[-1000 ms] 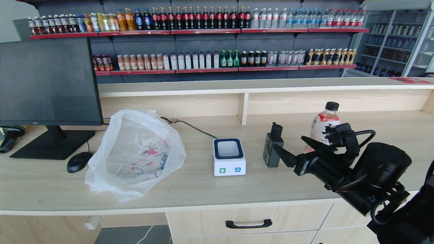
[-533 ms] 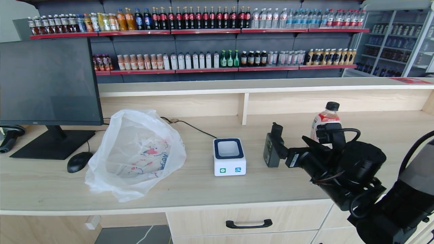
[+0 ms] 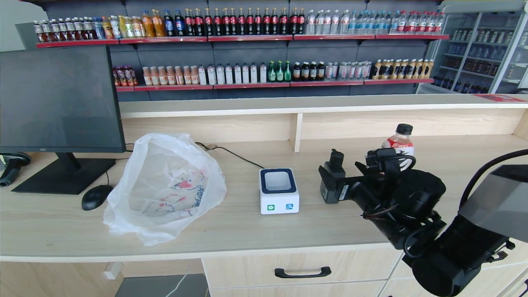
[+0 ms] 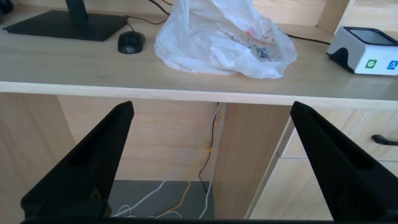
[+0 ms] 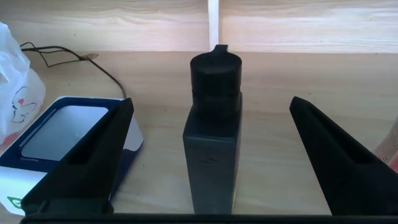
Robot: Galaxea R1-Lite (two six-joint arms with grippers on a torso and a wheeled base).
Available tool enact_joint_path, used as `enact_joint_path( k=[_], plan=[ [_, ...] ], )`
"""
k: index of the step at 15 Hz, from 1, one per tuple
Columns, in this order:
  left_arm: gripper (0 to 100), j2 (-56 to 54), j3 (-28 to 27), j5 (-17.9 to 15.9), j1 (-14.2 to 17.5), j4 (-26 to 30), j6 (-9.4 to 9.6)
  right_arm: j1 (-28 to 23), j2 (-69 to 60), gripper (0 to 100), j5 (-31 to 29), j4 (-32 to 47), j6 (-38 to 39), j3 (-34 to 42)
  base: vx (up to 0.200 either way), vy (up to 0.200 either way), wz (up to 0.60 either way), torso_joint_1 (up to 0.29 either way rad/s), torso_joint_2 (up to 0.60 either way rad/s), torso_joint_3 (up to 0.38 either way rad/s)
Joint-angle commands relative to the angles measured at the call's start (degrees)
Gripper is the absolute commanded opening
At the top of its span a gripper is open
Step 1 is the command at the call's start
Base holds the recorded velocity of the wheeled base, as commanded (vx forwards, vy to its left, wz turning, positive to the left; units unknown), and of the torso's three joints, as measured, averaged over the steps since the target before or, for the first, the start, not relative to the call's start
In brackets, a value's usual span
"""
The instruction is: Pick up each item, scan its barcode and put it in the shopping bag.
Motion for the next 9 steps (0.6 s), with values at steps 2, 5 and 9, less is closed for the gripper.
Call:
enact_joint_path(
  k=[2,5,9],
  plan=[
    [100,-0.02,0.0,0.01,0.04,-0.01,-0.01,0.07,1.8,100,-0.1,-0.06,0.17,-1.68,0.0,0.0,0.0,0.0,0.0,0.0],
    [100,-0.02,0.0,0.01,-0.05,-0.01,-0.01,0.07,2.76,100,-0.01,-0.06,0.26,-2.21,0.0,0.0,0.0,0.0,0.0,0.0],
    [100,-0.02,0.0,0.01,0.04,-0.01,-0.01,-0.28,4.61,100,-0.01,-0.06,0.61,-4.41,0.0,0.0,0.0,0.0,0.0,0.0]
  ],
)
